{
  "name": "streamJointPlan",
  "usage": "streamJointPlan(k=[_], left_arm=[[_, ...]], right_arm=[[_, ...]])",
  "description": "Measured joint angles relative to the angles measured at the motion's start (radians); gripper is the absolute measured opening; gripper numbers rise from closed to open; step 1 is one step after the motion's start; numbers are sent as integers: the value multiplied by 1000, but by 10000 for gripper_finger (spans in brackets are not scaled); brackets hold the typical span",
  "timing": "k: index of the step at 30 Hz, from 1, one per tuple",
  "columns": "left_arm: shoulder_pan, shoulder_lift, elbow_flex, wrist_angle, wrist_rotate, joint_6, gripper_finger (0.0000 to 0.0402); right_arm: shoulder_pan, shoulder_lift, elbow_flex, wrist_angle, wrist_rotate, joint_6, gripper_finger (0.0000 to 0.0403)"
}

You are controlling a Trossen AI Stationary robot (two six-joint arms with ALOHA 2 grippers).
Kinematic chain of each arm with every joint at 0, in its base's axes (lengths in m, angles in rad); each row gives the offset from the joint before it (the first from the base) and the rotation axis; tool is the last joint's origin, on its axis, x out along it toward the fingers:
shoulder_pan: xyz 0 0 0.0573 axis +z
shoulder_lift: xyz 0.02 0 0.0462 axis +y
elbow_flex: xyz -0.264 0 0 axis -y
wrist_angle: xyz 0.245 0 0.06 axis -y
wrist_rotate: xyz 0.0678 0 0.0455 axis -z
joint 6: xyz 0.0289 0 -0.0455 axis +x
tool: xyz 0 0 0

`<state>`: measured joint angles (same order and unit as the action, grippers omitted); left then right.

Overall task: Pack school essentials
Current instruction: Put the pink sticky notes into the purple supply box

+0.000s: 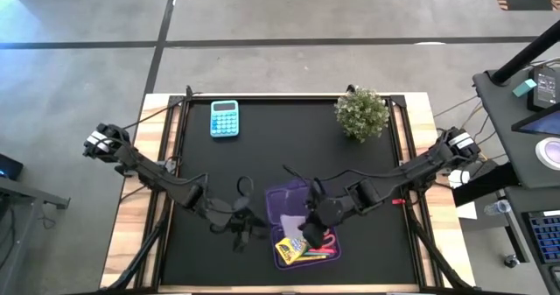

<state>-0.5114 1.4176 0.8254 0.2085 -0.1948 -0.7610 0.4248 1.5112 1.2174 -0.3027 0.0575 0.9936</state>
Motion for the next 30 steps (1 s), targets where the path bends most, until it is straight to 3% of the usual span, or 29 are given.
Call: streamJointPlan(k=[8, 20, 30], left_arm=[[0, -3, -1, -75, 64, -119, 182], [0, -3, -1, -76, 65, -123, 183], [2, -3, -1, -76, 63, -123, 183]], right_arm=[[62, 15, -60, -73, -144, 179, 9], [100, 15, -252, 53, -133, 391, 9], [99, 15, -289, 50, -108, 401, 9]])
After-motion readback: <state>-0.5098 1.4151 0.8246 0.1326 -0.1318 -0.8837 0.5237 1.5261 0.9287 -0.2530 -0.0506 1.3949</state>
